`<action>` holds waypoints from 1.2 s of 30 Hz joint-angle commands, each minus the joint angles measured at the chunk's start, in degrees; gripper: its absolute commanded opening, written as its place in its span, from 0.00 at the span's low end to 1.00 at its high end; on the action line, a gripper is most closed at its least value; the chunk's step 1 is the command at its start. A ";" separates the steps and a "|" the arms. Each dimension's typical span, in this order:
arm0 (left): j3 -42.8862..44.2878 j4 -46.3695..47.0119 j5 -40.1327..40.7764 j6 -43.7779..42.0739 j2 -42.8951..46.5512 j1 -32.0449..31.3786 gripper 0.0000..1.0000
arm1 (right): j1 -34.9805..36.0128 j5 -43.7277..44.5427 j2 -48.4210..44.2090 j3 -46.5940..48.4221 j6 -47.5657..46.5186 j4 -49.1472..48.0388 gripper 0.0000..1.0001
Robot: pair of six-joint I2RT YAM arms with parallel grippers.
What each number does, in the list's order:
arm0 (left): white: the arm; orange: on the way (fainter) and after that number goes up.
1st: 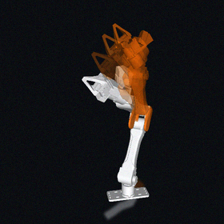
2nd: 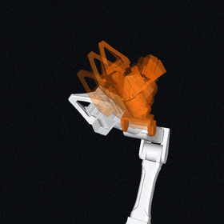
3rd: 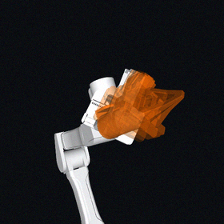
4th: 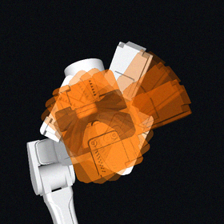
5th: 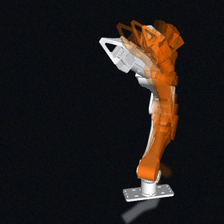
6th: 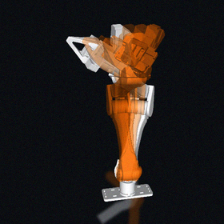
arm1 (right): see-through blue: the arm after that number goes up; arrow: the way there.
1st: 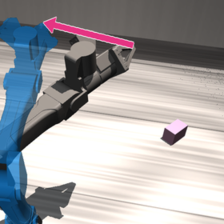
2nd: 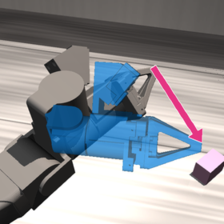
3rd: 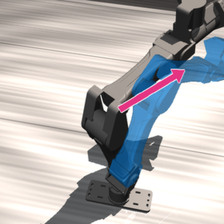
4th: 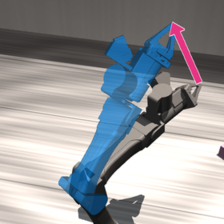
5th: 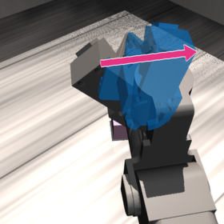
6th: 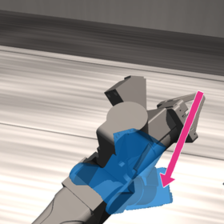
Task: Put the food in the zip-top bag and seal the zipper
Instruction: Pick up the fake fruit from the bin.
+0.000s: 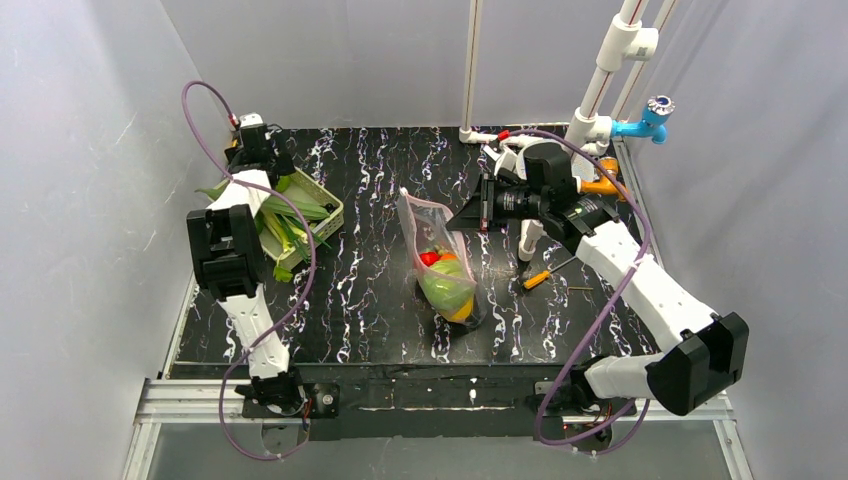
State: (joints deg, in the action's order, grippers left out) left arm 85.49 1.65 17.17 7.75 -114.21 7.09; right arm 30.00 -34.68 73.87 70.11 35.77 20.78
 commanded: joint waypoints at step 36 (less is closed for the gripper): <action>-2.13 -2.75 -10.01 3.99 15.27 1.34 0.33 | -0.81 0.66 1.25 4.75 1.67 0.76 0.01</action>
State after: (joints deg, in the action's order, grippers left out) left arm 85.89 0.45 11.55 6.24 -108.68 8.03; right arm 29.95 -35.59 76.53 72.75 37.30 21.41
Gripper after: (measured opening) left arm 0.685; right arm 0.029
